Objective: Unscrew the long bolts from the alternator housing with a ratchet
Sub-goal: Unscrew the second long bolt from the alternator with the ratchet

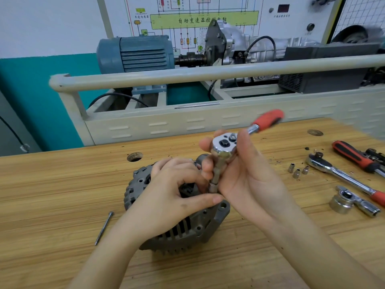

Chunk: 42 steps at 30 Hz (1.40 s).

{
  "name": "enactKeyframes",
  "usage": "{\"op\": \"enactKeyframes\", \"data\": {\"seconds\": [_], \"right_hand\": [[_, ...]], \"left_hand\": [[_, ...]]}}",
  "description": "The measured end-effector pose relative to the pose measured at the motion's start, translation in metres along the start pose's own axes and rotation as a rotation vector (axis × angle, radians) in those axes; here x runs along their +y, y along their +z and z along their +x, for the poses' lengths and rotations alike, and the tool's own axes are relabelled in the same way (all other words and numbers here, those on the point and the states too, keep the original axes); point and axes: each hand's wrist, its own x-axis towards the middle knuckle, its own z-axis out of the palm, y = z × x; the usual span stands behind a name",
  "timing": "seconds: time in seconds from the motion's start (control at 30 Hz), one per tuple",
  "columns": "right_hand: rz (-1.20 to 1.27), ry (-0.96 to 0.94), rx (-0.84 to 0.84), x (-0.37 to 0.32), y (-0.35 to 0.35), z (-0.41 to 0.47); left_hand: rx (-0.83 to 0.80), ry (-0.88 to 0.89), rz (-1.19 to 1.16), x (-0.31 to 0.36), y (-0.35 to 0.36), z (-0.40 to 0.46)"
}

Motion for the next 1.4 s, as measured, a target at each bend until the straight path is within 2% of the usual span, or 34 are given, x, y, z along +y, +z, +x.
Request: {"op": "enactKeyframes", "data": {"seconds": [0.13,0.43,0.67,0.87,1.4], "right_hand": [[0.037,0.036,0.025,0.0003,-0.0006,0.001],[0.008,-0.049,0.013,0.0009,0.0001,-0.003],[0.042,0.025,0.013,0.0008,-0.0015,0.0014],[-0.044,-0.014,0.005,0.0013,0.0012,-0.0019],[-0.018,0.008,0.02,0.002,0.002,-0.0008]], "left_hand": [[-0.003,0.001,-0.04,0.0021,-0.0013,-0.0004],[0.011,-0.013,-0.025,0.0024,0.0006,0.0018],[-0.025,-0.01,-0.031,0.0027,-0.0012,0.0009],[0.0,-0.017,-0.036,0.0026,0.0001,0.0018],[0.027,0.003,-0.004,-0.0031,0.0031,0.001]]}}
